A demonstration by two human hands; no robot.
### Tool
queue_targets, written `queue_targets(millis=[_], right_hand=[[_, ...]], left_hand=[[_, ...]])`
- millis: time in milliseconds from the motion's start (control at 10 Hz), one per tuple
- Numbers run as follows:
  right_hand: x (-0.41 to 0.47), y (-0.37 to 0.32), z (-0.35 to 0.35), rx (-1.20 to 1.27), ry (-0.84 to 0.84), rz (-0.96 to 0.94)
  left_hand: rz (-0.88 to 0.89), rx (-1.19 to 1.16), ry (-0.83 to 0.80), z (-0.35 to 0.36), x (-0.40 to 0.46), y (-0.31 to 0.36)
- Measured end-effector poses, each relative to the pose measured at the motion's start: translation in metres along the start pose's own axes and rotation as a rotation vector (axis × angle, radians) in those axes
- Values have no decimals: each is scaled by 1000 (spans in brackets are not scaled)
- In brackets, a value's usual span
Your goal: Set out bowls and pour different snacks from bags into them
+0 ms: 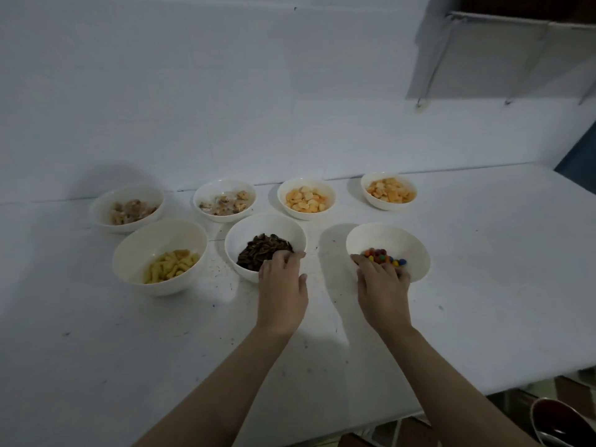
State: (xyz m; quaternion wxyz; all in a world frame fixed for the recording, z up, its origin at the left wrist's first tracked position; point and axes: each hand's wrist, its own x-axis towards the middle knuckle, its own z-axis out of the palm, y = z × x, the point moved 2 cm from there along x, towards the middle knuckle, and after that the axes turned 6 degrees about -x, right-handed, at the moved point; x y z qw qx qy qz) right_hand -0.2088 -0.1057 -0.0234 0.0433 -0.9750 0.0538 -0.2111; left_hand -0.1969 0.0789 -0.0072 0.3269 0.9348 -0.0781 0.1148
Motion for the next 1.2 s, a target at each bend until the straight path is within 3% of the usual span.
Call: queue_targets(millis=[400,900,1100,1200], right_hand=[[53,43,23,151,33,-241],[80,59,28,250,7,-346],[79,55,22,251,-6,-344],[48,65,8,367,57,-383]], left_hand=[[-104,-124,163,16,23,7],[-106,-70,307,24,26,16],[-29,16,308,15,24,19],[149,39,380,15,-6,24]])
